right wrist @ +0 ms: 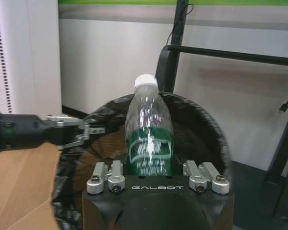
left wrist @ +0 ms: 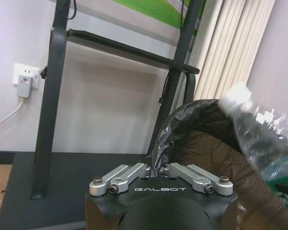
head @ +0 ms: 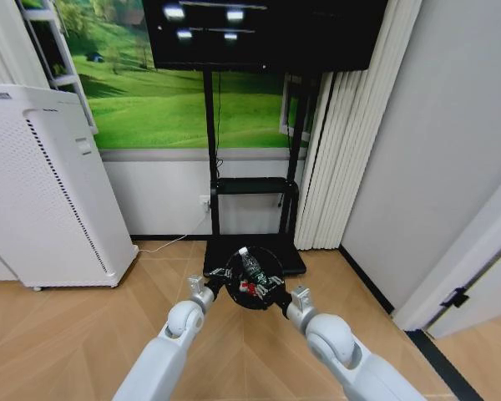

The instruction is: Pick up the trash bin and place the garbage on the floor into it.

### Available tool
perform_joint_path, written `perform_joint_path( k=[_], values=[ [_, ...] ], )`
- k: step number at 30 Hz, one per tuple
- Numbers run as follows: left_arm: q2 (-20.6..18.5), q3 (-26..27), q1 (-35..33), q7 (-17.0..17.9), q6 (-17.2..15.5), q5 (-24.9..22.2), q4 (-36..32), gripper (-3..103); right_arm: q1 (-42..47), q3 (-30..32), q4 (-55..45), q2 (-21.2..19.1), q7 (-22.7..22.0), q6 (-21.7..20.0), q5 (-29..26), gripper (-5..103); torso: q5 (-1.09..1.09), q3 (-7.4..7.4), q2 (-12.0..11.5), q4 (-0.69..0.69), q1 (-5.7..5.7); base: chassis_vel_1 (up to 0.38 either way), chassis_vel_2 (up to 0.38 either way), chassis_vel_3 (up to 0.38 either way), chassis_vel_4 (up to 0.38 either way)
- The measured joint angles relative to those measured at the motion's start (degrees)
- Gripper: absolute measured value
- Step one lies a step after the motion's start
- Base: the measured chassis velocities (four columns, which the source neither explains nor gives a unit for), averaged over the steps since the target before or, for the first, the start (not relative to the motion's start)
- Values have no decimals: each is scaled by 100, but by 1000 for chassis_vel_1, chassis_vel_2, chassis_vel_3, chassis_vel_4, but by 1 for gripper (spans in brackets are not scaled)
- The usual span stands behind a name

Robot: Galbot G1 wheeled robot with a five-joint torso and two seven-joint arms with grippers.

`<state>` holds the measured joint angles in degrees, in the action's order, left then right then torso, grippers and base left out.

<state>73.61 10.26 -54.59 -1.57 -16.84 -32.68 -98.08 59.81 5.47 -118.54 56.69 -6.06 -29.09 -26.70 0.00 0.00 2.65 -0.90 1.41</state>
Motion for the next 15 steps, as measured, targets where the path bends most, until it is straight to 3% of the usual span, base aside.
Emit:
perform_joint_path(
  k=[3, 5, 7, 10, 15],
  values=[
    [-17, 41, -20, -4, -1, -4, -31, 4, -29, 66, 27, -5, 0, 0, -3, 61, 0, 0, 0, 0, 0, 0, 0, 0, 0],
    [-26, 81, -38, -5, -7, -15, -77, 4, -37, 110, 31, -6, 0, -5, -10, 79, 0, 0, 0, -1, 0, 0, 0, 0, 0],
    [-28, 88, -41, -5, -10, -16, -86, 4, -37, 110, 31, -6, 0, -5, -12, 79, 0, 0, 0, 0, 0, 0, 0, 0, 0],
    [-29, 115, -52, -5, -11, -23, -116, 4, -37, 124, 39, 18, 3, 0, -23, 94, 0, 0, 0, -1, 0, 0, 0, 0, 0],
    [-51, 243, -112, 7, -12, -22, -206, 4, -65, 485, 3, 158, -76, 44, -142, 100, 0, 0, 0, 0, 0, 0, 0, 0, 0]
  ],
)
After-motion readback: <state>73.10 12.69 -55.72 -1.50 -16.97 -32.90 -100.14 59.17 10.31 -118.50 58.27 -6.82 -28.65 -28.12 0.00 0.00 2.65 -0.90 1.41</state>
